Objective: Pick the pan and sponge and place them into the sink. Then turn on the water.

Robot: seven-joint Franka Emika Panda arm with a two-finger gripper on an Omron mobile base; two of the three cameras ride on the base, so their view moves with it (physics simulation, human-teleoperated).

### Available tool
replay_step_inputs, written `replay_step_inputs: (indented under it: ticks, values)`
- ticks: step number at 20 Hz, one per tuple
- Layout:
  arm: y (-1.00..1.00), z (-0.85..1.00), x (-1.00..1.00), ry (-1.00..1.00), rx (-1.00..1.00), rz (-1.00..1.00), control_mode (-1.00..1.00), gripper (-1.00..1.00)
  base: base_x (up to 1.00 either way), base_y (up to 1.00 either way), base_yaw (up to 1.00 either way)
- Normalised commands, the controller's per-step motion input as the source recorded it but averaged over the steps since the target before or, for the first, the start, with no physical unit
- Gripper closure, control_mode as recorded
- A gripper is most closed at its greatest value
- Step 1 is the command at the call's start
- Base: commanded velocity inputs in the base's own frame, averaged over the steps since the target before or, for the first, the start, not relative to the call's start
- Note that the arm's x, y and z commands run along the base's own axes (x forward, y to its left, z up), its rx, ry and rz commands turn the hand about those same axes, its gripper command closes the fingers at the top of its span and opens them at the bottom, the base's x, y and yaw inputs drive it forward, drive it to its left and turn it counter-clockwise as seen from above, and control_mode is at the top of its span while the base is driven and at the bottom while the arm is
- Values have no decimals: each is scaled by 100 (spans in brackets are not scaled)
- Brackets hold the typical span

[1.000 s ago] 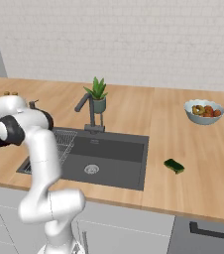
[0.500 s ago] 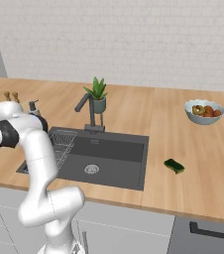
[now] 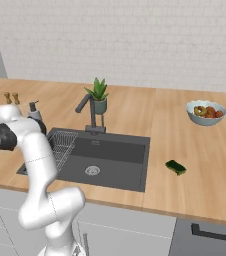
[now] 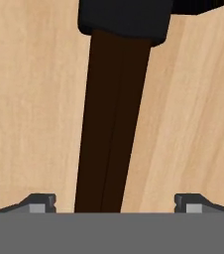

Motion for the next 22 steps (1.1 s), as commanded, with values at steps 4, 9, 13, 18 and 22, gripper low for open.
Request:
replay_step_inputs:
  ticks: [4, 9, 13, 18, 22]
  values:
    - [9, -1, 14, -2, 0, 0, -100, -100, 0, 0, 0]
    - [1, -6, 0, -4, 0, 0, -100, -100, 0, 0, 0]
    - [0, -20, 0, -5, 0, 0, -100, -100, 0, 0, 0]
    - [-10, -9, 0, -3, 0, -2, -100, 100, 0, 0, 0]
    - [-34, 0, -3, 0, 6, -5, -100, 100, 0, 0, 0]
